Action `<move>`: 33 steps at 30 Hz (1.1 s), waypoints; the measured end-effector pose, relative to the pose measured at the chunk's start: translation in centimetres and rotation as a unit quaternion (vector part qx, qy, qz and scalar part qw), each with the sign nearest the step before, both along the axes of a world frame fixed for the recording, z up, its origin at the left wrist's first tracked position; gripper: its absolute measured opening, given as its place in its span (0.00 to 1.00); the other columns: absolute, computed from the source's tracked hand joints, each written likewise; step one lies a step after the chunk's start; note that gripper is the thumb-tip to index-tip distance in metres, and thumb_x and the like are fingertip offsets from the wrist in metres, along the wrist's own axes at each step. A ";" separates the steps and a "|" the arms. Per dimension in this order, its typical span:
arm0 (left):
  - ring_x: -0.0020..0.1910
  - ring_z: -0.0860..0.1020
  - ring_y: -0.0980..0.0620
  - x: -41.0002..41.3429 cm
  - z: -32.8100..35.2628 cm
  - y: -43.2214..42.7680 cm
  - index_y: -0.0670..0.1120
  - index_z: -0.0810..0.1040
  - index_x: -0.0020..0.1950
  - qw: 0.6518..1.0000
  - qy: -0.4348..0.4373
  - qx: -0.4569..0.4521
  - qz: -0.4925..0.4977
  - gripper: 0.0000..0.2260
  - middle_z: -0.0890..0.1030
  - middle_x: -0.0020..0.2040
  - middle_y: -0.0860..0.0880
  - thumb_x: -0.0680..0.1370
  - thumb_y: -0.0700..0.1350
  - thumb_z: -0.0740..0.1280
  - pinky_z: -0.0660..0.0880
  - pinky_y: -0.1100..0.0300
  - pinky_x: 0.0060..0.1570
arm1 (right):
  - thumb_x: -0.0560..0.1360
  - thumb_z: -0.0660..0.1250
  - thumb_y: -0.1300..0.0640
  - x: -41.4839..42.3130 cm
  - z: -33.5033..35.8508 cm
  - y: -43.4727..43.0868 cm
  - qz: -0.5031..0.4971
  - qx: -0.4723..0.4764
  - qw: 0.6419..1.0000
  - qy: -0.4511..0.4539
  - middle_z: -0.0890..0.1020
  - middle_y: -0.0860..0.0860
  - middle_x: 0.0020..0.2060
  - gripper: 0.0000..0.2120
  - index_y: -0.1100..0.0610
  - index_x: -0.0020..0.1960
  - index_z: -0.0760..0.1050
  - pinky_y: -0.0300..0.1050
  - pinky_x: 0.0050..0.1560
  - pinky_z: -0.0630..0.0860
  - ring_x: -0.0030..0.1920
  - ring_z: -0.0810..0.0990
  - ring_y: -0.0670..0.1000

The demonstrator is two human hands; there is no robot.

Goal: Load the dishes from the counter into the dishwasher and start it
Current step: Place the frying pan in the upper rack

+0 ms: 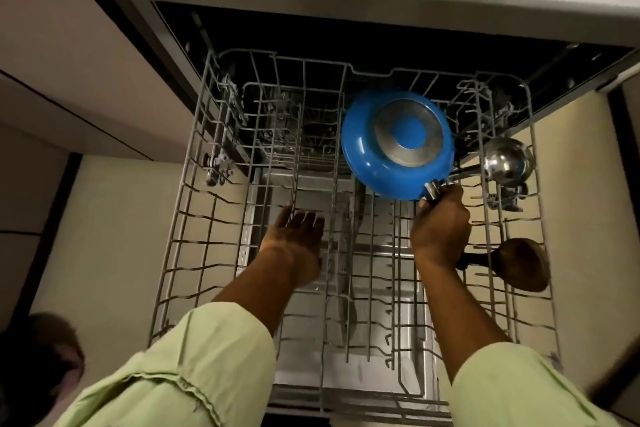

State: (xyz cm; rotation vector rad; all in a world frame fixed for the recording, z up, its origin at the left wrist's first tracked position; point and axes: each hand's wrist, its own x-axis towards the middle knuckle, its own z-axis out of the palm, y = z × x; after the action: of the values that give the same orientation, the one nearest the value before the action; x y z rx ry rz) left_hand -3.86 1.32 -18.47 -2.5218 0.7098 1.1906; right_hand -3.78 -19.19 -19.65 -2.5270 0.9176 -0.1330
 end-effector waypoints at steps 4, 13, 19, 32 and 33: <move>0.80 0.40 0.44 -0.6 -0.9 -0.1 0.47 0.38 0.81 0.999 -0.001 0.045 -0.021 0.33 0.40 0.81 0.45 0.83 0.58 0.50 0.30 0.40 0.72 | 0.80 0.63 0.62 0.0 0.1 0.5 -0.006 -0.023 1.000 -0.004 0.82 0.62 0.49 0.12 0.65 0.62 0.71 0.42 0.42 0.67 0.50 0.82 0.61; 0.80 0.43 0.41 -1.0 -1.5 -1.1 0.43 0.41 0.81 0.995 -0.004 0.095 -0.037 0.36 0.44 0.81 0.41 0.81 0.60 0.52 0.32 0.41 0.74 | 0.81 0.61 0.60 1.1 -0.2 0.5 0.069 -0.034 0.997 0.018 0.82 0.59 0.48 0.13 0.61 0.65 0.69 0.43 0.40 0.70 0.49 0.82 0.58; 0.80 0.44 0.41 -0.8 -1.6 -1.4 0.41 0.41 0.81 0.994 0.005 0.097 -0.051 0.35 0.44 0.81 0.40 0.82 0.59 0.52 0.38 0.44 0.77 | 0.80 0.62 0.63 1.9 -1.1 -0.7 0.092 -0.022 0.995 0.003 0.82 0.60 0.49 0.13 0.61 0.64 0.70 0.51 0.45 0.77 0.50 0.82 0.60; 0.78 0.58 0.44 -0.8 -2.3 -2.0 0.49 0.39 0.80 0.993 0.098 0.041 0.042 0.31 0.51 0.81 0.39 0.84 0.57 0.52 0.59 0.55 0.75 | 0.79 0.61 0.68 1.5 -2.1 -1.1 0.020 -0.010 0.999 -0.049 0.79 0.63 0.55 0.14 0.65 0.63 0.70 0.46 0.48 0.74 0.54 0.80 0.61; 0.77 0.60 0.46 -0.5 -2.0 -1.9 0.53 0.38 0.79 0.991 0.117 0.015 0.067 0.31 0.51 0.81 0.40 0.84 0.57 0.54 0.61 0.57 0.74 | 0.78 0.61 0.68 1.3 -2.2 -1.1 0.019 -0.014 0.998 -0.056 0.79 0.63 0.55 0.13 0.65 0.63 0.70 0.47 0.48 0.75 0.54 0.80 0.61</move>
State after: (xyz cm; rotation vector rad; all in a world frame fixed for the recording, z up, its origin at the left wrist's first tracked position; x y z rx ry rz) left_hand -4.40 -0.59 -20.46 -2.4636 0.5759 1.5487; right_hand -2.43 -20.26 -21.86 -2.5325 0.8301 -0.2736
